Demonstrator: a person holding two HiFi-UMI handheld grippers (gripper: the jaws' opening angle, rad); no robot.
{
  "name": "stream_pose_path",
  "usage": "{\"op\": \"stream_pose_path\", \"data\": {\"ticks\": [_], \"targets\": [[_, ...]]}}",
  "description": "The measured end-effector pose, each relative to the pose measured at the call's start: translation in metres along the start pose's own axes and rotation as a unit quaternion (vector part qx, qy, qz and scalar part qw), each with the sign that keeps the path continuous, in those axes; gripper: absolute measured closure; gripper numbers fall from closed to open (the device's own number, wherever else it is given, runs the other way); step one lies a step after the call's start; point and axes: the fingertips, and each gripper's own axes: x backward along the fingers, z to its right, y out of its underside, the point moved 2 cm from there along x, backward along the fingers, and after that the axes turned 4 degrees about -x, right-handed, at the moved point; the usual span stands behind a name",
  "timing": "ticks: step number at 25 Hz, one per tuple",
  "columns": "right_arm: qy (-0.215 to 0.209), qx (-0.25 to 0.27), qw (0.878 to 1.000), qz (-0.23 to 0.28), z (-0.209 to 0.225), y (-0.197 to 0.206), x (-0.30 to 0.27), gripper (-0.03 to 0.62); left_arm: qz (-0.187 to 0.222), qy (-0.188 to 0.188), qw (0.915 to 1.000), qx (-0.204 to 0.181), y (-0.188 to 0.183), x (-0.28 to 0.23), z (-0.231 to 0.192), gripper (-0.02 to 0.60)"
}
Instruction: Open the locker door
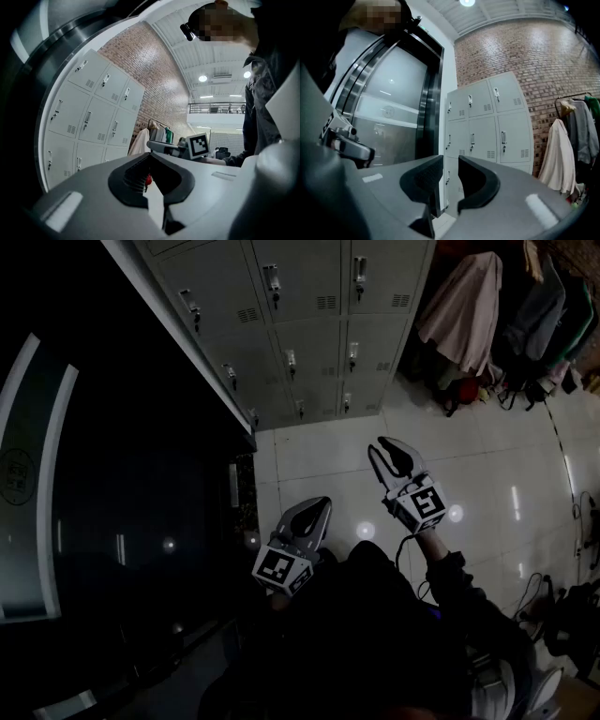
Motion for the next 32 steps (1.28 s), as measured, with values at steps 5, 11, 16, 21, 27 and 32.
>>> {"op": "stream_pose_path", "data": {"ticks": [5,11,16,21,27,32], "targets": [[0.044,-0.012,0.999,-0.009,0.098,-0.007,-0.086,0.503,-0.006,-0.017,0.9995,0.025,0.007,-0.013,-0.034,0.571],[0.056,0.032,0.998,-0.008,0.209,-0.039,-0.216,0.500,-0.015,-0.042,0.9986,0.030,0.011,-0.055,-0.080,0.571],[0.058,0.041,0.997,-0.021,0.299,-0.060,-0.331,0.461,-0.006,-0.083,0.9962,0.025,-0.007,-0.097,-0.121,0.571],[0.085,0.035,0.995,-0.024,0.365,-0.060,-0.417,0.418,-0.017,-0.136,0.9899,0.037,-0.014,-0.124,-0.158,0.571],[0.095,0.002,0.996,-0.004,0.398,-0.056,-0.459,0.395,-0.030,-0.156,0.9863,0.044,-0.009,-0.148,-0.174,0.571],[0.057,-0.009,0.998,0.006,0.390,-0.055,-0.441,0.424,-0.026,-0.150,0.9874,0.045,-0.005,-0.154,-0.173,0.571]]}}
